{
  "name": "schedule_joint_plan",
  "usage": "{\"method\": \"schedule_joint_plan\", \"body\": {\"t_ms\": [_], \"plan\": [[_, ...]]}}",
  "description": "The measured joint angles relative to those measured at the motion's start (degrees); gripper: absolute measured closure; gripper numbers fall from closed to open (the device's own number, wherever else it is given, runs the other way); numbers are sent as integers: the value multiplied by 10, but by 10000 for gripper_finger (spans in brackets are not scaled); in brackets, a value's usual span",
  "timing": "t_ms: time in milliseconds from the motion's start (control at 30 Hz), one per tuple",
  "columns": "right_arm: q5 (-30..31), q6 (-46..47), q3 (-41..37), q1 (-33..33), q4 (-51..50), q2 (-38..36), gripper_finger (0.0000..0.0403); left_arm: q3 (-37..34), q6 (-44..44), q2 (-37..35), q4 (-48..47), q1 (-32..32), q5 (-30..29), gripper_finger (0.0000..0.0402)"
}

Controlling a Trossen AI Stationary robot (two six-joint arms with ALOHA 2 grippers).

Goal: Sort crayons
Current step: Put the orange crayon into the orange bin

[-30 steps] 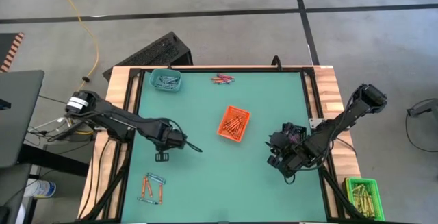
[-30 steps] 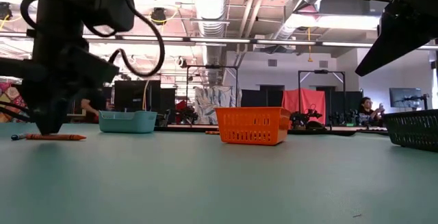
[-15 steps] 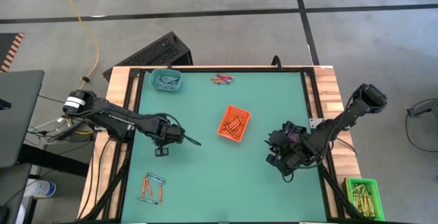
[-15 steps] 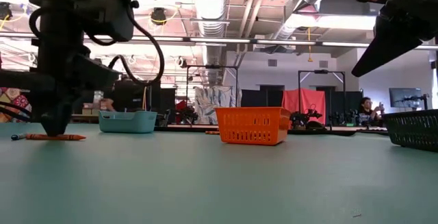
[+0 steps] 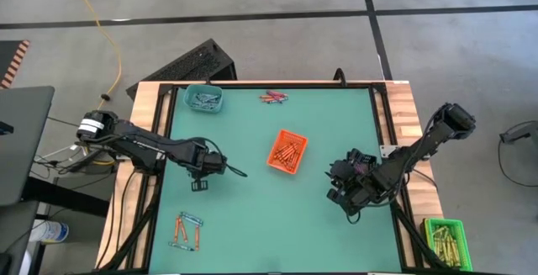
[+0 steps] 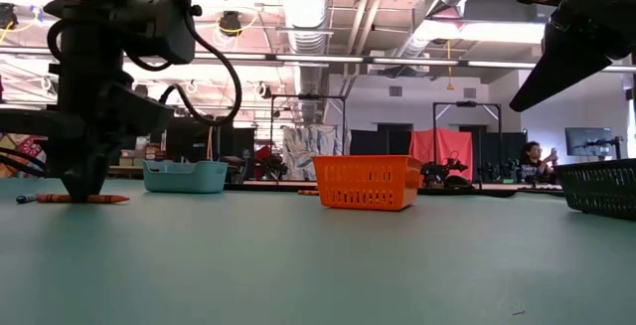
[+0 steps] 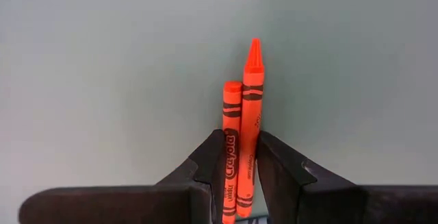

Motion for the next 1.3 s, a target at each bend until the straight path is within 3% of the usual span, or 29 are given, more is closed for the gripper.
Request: {"method": "schedule_joint_plan", "body": {"t_ms": [533, 700, 967, 1300], "plan": [[0, 0, 0, 0, 0, 0, 270, 0, 0, 0, 14, 0, 23, 340], [0, 0, 0, 0, 0, 0, 270, 0, -4, 1, 0, -2, -5, 341], [0, -7, 0, 0, 0, 0, 270, 8, 5, 0, -3, -6, -24, 383], [1, -8, 0, 0, 2, 0, 270, 37, 15, 2, -19, -16, -34, 392]]}}
